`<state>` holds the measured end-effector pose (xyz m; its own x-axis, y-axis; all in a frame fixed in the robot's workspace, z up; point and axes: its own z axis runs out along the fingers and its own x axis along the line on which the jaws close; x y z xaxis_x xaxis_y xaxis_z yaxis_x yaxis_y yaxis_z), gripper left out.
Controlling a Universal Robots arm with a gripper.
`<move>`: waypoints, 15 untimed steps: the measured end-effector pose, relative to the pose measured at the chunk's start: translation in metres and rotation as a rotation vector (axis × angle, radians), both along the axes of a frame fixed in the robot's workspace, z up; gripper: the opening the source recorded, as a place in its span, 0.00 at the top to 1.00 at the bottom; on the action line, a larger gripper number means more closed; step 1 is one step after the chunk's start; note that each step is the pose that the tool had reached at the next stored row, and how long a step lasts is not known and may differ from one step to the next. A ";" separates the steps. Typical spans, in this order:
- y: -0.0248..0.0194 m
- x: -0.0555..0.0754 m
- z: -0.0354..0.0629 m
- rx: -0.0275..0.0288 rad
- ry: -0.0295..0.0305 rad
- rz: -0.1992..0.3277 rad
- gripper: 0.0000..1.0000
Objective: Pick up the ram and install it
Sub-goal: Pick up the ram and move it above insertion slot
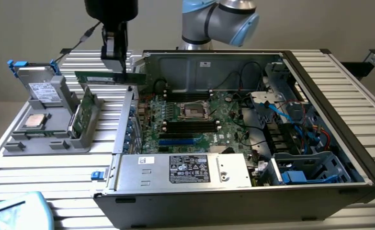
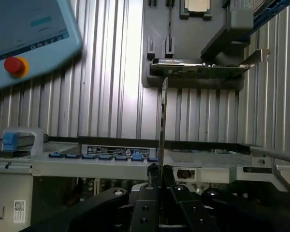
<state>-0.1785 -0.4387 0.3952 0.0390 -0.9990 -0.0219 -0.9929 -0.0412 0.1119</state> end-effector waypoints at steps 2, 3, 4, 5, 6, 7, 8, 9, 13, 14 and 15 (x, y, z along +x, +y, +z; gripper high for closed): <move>0.0007 0.008 0.0000 0.0012 0.0015 0.000 0.86; 0.0010 0.012 0.0000 0.0018 0.0022 0.000 0.86; 0.0013 0.016 0.0000 0.0023 0.0030 0.000 0.86; 0.0017 0.020 0.0000 0.0029 0.0036 0.000 0.86; 0.0021 0.024 0.0000 0.0034 0.0039 0.000 0.86; 0.0026 0.028 0.0000 0.0039 0.0041 0.000 0.86; 0.0031 0.033 0.0000 0.0043 0.0043 0.000 0.86; 0.0036 0.037 0.0000 0.0050 0.0043 0.000 0.86; 0.0064 0.052 0.0000 0.0079 0.0043 0.000 0.86; 0.0074 0.055 0.0000 0.0083 0.0043 0.000 0.86; 0.0085 0.058 0.0000 0.0086 0.0042 0.000 0.86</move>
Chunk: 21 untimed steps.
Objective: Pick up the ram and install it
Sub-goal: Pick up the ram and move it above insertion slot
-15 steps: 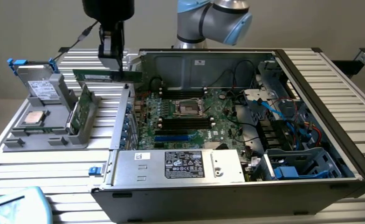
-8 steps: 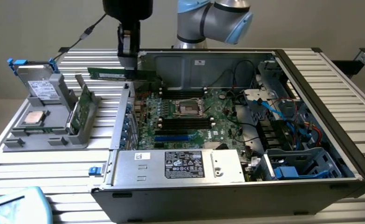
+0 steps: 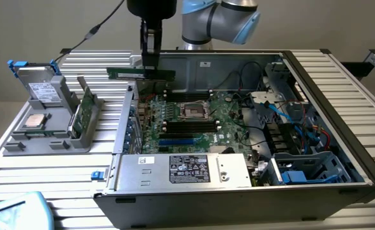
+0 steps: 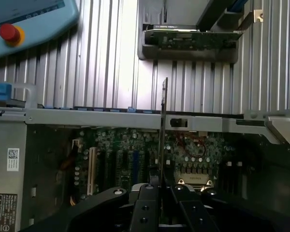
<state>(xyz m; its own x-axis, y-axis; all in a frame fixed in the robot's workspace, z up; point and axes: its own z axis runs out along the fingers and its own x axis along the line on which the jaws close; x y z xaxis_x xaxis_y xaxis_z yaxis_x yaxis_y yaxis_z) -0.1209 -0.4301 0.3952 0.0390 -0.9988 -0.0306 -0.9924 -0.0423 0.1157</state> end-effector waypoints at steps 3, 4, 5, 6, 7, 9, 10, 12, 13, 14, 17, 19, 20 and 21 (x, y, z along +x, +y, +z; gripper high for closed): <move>0.0032 0.007 0.0001 0.0010 -0.0045 0.000 0.86; 0.0041 0.009 0.0000 0.0013 -0.0067 0.000 0.86; 0.0047 0.011 0.0000 0.0023 -0.0089 0.000 0.86; 0.0050 0.014 0.0000 0.0040 -0.0121 0.000 0.86; 0.0052 0.016 0.0001 0.0059 -0.0154 0.000 0.86; 0.0054 0.021 0.0000 0.0115 -0.0224 0.000 0.86; 0.0055 0.024 0.0001 0.0146 -0.0259 0.000 0.86; 0.0056 0.029 0.0000 0.0230 -0.0328 0.000 0.86; 0.0056 0.032 0.0000 0.0282 -0.0365 0.000 0.86; 0.0057 0.035 0.0000 0.0328 -0.0398 0.000 0.86; 0.0058 0.044 0.0001 0.0463 -0.0482 0.000 0.86; 0.0058 0.050 -0.0001 0.0511 -0.0532 0.000 0.86; 0.0058 0.053 -0.0001 0.0524 -0.0565 0.000 0.86; 0.0060 0.056 0.0000 0.0527 -0.0614 0.000 0.86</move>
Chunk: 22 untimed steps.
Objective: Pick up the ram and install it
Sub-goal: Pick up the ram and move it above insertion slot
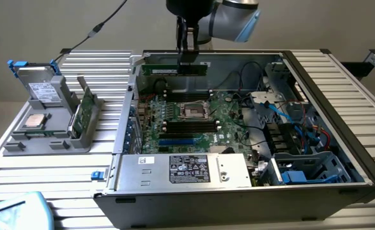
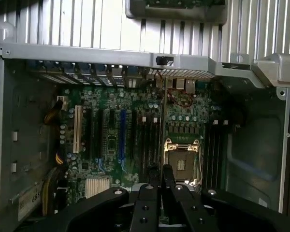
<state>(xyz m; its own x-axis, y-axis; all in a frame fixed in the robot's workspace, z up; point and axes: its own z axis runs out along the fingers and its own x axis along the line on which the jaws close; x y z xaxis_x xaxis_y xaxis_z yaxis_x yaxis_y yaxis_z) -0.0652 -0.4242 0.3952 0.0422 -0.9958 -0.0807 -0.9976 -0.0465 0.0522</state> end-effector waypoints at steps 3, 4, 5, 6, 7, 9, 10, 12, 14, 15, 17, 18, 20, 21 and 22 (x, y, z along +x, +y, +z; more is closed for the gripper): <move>0.0005 0.003 -0.0001 0.0002 -0.0216 0.000 0.86; 0.0006 0.004 -0.0003 0.0002 -0.0297 0.000 0.86; 0.0009 0.005 -0.0004 0.0001 -0.0370 0.000 0.86; 0.0011 0.005 -0.0006 0.0001 -0.0428 0.000 0.86; 0.0013 0.007 -0.0009 0.0000 -0.0467 0.000 0.86; 0.0018 0.015 -0.0019 0.0000 -0.0494 0.000 0.86; 0.0021 0.020 -0.0026 0.0001 -0.0494 0.000 0.86; 0.0024 0.027 -0.0038 0.0002 -0.0494 0.000 0.86; 0.0024 0.030 -0.0049 0.0003 -0.0495 0.000 0.86; 0.0025 0.031 -0.0057 0.0002 -0.0495 0.000 0.86; 0.0030 0.034 -0.0079 0.0000 -0.0494 0.000 0.86; 0.0034 0.035 -0.0093 -0.0001 -0.0493 0.000 0.86; 0.0042 0.038 -0.0129 0.0001 -0.0494 -0.001 0.86; 0.0047 0.039 -0.0149 0.0002 -0.0494 -0.002 0.86; 0.0051 0.039 -0.0167 0.0001 -0.0493 -0.002 0.86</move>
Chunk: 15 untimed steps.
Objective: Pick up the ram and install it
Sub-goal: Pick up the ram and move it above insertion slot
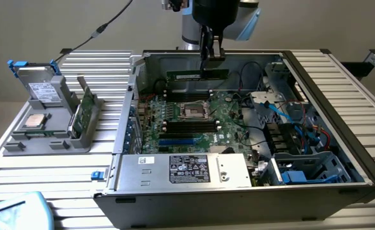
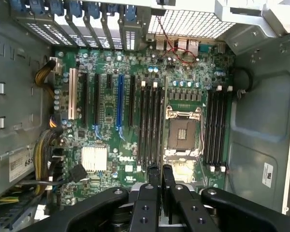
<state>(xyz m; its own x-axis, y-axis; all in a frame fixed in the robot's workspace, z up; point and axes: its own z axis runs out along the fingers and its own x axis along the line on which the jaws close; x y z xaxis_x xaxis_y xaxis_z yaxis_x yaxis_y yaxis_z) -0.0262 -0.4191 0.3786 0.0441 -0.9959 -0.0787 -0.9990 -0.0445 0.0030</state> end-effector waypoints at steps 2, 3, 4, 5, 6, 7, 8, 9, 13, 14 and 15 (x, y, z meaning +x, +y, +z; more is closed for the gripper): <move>0.0010 0.000 -0.0030 -0.0001 0.0016 -0.002 0.86; 0.0016 0.000 -0.0045 -0.0002 0.0033 -0.004 0.86; 0.0020 0.000 -0.0059 -0.0001 0.0048 -0.005 0.86; 0.0025 0.000 -0.0071 0.0000 0.0063 -0.006 0.86; 0.0028 0.001 -0.0081 0.0000 0.0076 -0.007 0.86; 0.0031 0.001 -0.0092 0.0001 0.0094 -0.009 0.86; 0.0033 0.001 -0.0102 -0.0001 0.0118 -0.010 0.86; 0.0036 0.002 -0.0112 -0.0002 0.0148 -0.010 0.86; 0.0038 0.003 -0.0127 -0.0010 0.0213 -0.013 0.86; 0.0037 0.003 -0.0128 -0.0008 0.0214 -0.013 0.86; 0.0037 0.003 -0.0128 -0.0009 0.0214 -0.013 0.86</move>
